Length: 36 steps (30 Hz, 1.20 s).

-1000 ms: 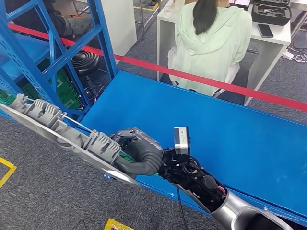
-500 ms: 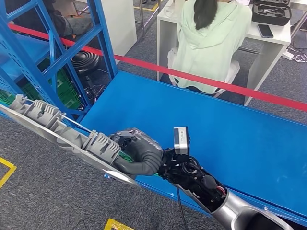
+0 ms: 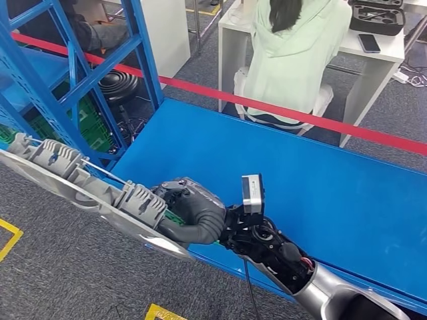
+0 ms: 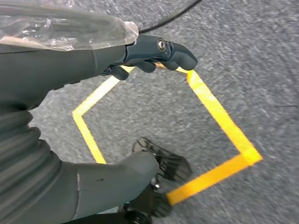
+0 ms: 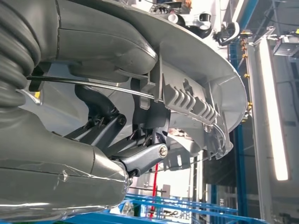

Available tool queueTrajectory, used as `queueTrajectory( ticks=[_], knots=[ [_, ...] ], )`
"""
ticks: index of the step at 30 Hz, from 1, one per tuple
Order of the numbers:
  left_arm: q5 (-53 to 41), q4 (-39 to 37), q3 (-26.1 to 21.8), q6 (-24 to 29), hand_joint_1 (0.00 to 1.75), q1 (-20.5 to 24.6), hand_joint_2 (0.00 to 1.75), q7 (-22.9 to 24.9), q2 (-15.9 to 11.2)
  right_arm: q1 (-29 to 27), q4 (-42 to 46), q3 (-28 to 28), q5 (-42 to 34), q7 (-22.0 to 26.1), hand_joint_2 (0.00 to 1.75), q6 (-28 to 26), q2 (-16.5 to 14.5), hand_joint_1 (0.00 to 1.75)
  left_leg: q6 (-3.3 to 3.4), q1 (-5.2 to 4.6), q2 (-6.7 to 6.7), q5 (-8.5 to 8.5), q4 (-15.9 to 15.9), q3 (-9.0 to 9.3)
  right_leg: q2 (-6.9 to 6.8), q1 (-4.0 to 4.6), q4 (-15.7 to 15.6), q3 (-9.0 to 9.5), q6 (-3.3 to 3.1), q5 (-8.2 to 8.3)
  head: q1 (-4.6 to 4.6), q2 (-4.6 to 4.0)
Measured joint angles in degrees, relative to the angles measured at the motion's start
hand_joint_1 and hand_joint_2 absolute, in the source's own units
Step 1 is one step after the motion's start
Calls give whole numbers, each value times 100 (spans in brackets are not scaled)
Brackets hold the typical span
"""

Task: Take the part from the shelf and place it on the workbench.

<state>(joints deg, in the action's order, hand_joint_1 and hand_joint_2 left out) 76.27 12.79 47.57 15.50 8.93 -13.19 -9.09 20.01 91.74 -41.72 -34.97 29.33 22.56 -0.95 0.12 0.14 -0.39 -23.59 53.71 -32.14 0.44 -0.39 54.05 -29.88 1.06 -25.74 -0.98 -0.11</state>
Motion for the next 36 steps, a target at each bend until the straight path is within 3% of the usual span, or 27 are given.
queueTrajectory(
  ticks=[6, 36],
  knots=[
    [-140, 0, 19, 13, 0, -53, 175, 174, -5, 2, -4, 7, -20, -25, 175, -125, 22, 175, 0, 0, 1, 0, 0, 0, 1, 0, 0, 0, 0, 0, -1, 0],
    [-189, 0, 252, -3, 0, -94, 175, 139, -2, -2, -56, 91, 12, 156, 175, -309, 74, 175, 0, 0, 1, 0, 0, 0, 1, 0, 0, -1, 0, 0, 0, 0]
  ],
)
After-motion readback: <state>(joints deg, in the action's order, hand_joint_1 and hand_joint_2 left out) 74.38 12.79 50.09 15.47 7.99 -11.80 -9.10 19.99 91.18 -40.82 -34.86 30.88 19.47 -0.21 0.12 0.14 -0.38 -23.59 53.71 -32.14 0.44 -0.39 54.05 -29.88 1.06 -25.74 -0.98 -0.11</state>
